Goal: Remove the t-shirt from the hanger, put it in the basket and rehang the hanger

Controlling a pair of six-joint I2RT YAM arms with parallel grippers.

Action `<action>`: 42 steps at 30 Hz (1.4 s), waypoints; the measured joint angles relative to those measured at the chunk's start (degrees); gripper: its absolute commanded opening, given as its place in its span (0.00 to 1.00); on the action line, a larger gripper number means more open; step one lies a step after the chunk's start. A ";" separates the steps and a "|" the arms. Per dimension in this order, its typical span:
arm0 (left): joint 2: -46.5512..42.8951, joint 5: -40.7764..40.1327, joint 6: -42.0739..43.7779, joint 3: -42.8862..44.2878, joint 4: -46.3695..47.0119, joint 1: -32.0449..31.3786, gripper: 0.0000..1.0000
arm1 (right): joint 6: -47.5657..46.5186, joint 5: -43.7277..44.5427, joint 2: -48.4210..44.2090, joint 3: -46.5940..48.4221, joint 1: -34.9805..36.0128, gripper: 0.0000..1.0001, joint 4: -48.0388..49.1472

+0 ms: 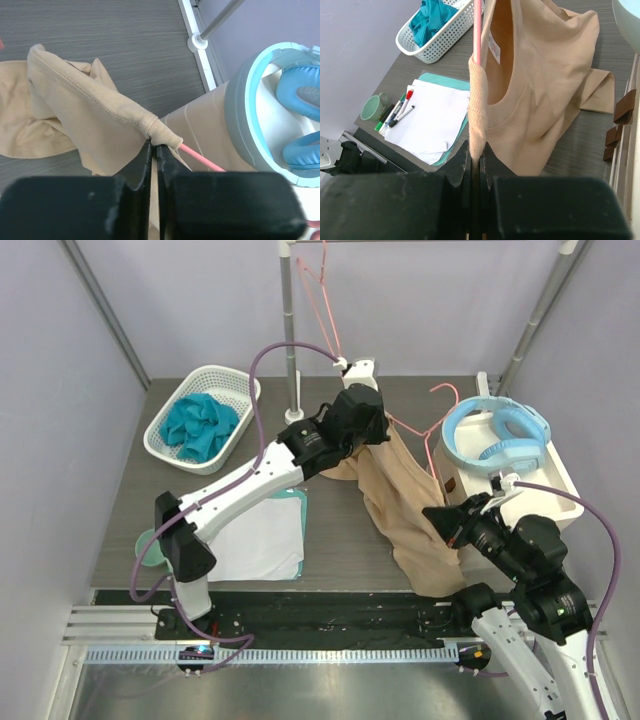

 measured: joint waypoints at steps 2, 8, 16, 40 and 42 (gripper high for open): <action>0.02 -0.61 0.22 0.15 -0.26 0.04 0.00 | 0.11 -0.13 0.00 0.00 0.00 0.01 0.00; 1.88 -5.57 1.20 5.66 -4.68 0.20 0.00 | 0.09 -0.09 0.00 0.07 -0.02 0.01 -0.52; 2.45 -11.85 2.93 7.58 -8.55 -0.04 0.00 | -0.55 0.28 0.00 3.85 -0.02 0.01 -4.94; -10.73 3.56 0.11 -10.21 -2.78 4.20 0.00 | -3.89 -2.34 -5.90 5.25 -0.07 0.01 -10.60; -12.81 6.16 0.09 -12.66 -0.81 5.57 0.00 | -3.96 -2.58 -4.24 5.40 -0.07 0.01 -9.86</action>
